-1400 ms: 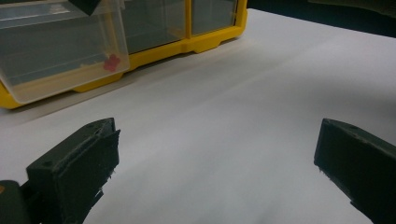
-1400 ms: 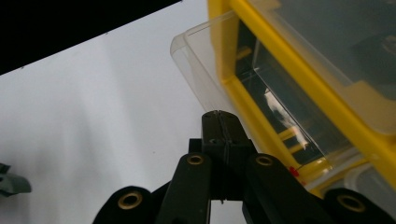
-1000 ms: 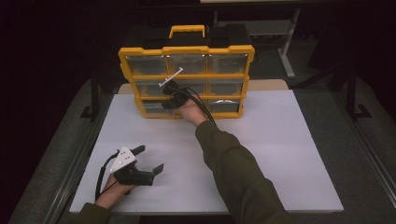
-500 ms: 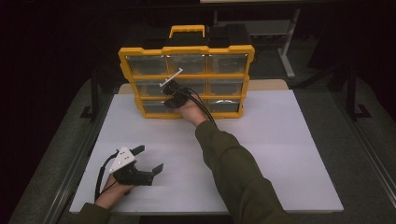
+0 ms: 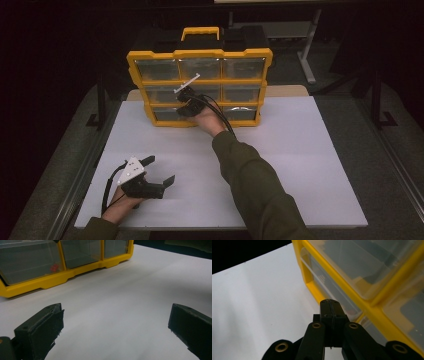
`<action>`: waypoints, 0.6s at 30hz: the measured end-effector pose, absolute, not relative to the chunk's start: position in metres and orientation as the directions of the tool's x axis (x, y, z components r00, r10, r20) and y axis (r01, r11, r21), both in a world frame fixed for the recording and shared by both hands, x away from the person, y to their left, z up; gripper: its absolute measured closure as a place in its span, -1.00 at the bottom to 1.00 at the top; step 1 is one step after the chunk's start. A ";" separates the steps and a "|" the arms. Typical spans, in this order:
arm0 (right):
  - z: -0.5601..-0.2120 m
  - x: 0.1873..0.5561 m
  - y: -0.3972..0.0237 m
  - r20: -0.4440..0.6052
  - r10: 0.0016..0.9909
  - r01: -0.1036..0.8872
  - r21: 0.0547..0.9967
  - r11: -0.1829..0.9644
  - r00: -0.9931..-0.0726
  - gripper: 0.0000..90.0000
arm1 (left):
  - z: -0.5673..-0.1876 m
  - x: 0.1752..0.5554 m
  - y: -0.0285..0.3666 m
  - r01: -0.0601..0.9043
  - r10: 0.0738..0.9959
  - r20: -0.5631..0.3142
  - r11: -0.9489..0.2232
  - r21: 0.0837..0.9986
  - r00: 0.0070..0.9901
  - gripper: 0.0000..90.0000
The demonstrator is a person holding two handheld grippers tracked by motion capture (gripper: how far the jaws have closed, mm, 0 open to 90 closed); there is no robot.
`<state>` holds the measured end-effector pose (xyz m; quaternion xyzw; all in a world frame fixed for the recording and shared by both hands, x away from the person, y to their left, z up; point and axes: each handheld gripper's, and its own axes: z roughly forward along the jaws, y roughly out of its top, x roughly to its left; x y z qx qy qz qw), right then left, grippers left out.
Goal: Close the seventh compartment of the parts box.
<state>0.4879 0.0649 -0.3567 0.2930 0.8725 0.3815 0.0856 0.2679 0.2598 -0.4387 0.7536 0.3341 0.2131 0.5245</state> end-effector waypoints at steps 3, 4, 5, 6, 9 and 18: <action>-0.356 0.483 0.057 0.078 0.565 0.437 0.722 0.536 -0.821 0.99 | -0.439 0.268 0.260 0.280 0.729 -0.029 -0.227 0.933 0.684 -1.00; -0.356 0.481 0.055 0.083 0.565 0.440 0.724 0.532 -0.821 0.99 | -0.439 0.268 0.260 0.278 0.728 -0.026 -0.229 0.933 0.685 -1.00; -0.357 0.480 0.052 0.078 0.561 0.432 0.727 0.534 -0.824 0.96 | -0.439 0.268 0.259 0.280 0.729 -0.030 -0.224 0.934 0.684 -1.00; -0.356 0.478 0.049 0.083 0.564 0.438 0.727 0.529 -0.821 0.91 | -0.439 0.268 0.259 0.277 0.727 -0.025 -0.230 0.933 0.686 -1.00; -0.357 0.470 0.040 0.094 0.562 0.445 0.723 0.528 -0.821 0.80 | -0.439 0.268 0.260 0.274 0.728 -0.019 -0.234 0.933 0.685 -1.00; -0.360 0.453 0.015 0.108 0.559 0.442 0.740 0.507 -0.822 0.36 | -0.438 0.269 0.264 0.277 0.735 -0.010 -0.243 0.930 0.678 -1.00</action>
